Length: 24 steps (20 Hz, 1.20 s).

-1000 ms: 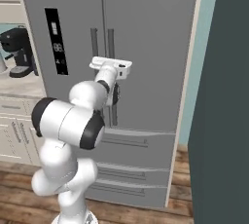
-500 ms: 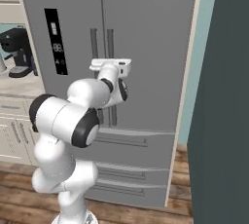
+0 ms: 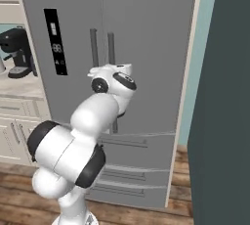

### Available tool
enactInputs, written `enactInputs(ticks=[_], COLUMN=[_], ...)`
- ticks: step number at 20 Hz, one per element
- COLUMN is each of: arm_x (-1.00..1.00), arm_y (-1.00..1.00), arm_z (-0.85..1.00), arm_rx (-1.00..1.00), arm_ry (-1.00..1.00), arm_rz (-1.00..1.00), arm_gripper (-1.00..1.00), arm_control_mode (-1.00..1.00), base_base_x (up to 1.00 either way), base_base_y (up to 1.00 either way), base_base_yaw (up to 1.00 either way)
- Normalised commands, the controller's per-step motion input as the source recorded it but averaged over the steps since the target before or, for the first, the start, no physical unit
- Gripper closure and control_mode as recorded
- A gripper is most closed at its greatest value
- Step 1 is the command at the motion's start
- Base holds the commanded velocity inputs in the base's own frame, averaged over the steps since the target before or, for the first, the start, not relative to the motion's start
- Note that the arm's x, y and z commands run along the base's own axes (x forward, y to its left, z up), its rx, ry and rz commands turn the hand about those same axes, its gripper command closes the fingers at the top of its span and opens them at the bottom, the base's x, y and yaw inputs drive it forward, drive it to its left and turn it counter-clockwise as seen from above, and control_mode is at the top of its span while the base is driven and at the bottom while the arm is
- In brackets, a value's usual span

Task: Take the cake and donut from the fridge and place them on the empty tray on the dining counter.

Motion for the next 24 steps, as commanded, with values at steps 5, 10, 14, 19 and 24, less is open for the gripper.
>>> enactInputs(ticks=[5,10,14,19,24], arm_x=[-0.92,-0.87,-0.78,-0.76,-0.73], arm_y=[-0.07,-0.06,-0.33,-0.58,-0.81], arm_z=[0.31,0.34,0.51,0.63,0.71], arm_rx=[-0.13,-0.07,-0.04,-0.03,-0.01], arm_ry=[0.39,0.29,0.32,0.3,0.25], arm_rz=[0.0,0.0,0.0,0.0,0.0], arm_gripper=[1.0,1.0,1.0,1.0,1.0], arm_control_mode=[-1.0,-1.0,-1.0,-1.0,-1.0], base_base_x=[0.0,0.0,0.0,0.0,0.0], base_base_y=[0.0,0.0,0.0,0.0,0.0], base_base_yaw=[0.0,0.0,0.0,0.0,0.0])
